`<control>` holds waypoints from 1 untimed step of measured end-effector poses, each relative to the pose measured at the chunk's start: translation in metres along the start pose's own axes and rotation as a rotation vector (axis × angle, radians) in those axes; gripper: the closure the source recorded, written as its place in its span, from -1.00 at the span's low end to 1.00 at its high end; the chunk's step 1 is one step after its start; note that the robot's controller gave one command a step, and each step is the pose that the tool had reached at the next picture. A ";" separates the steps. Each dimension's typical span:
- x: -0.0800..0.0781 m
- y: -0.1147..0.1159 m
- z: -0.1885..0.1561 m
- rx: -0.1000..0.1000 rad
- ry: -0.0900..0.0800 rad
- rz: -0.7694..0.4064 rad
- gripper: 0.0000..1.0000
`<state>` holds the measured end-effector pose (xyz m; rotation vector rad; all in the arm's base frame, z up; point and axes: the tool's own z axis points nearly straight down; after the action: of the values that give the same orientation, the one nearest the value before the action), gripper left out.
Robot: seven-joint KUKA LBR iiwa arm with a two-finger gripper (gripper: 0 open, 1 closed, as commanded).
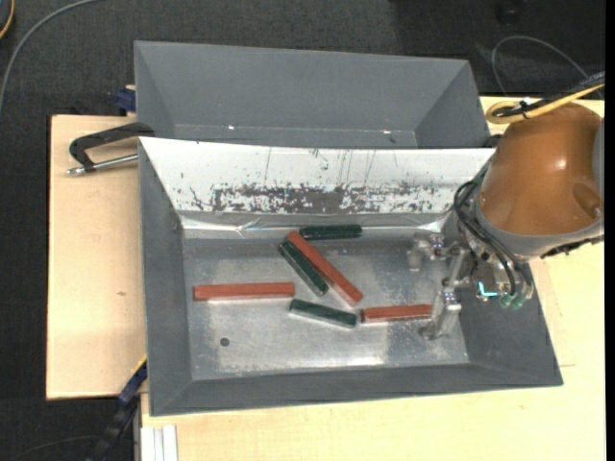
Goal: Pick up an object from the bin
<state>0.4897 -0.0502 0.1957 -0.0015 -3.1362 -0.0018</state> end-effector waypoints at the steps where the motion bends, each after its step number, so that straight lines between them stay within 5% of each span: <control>1: -0.041 0.031 0.129 -0.001 -0.001 -0.048 -1.00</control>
Offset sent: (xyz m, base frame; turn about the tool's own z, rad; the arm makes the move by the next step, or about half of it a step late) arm 0.0399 0.0295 -0.1257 -0.0459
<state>0.5296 -0.0189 0.0662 0.0733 -3.1362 -0.0035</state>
